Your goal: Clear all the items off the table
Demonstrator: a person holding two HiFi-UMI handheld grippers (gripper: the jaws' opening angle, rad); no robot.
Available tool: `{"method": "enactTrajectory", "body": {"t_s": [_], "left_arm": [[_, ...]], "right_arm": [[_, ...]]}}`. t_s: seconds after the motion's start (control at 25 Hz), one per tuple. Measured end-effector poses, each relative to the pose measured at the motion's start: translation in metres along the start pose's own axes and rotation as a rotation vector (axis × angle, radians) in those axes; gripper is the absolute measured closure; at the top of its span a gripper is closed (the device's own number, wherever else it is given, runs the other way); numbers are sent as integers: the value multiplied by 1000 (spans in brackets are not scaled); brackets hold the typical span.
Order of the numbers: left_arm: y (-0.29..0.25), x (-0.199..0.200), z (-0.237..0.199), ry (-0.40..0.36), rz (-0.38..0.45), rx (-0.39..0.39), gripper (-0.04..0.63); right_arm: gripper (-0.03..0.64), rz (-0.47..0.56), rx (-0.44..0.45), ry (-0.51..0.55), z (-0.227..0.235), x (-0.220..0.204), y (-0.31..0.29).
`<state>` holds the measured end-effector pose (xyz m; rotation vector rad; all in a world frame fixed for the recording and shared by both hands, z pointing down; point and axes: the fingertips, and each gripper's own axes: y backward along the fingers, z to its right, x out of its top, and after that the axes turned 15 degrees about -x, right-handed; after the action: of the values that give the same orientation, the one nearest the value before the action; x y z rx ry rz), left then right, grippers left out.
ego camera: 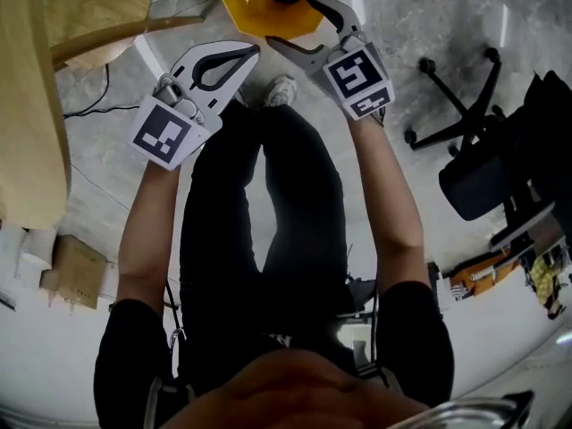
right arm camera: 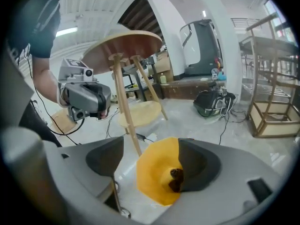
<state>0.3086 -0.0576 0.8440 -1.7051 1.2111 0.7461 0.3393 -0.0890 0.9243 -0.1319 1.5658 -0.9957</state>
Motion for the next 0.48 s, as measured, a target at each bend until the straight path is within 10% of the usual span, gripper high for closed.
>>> {"method": "enactTrajectory", "body": {"t_s": [0.48], "left_arm": [[118,224,126,-13,165,112,583]], "right_arm": [[512,202,58,64,-39,254,230]]}}
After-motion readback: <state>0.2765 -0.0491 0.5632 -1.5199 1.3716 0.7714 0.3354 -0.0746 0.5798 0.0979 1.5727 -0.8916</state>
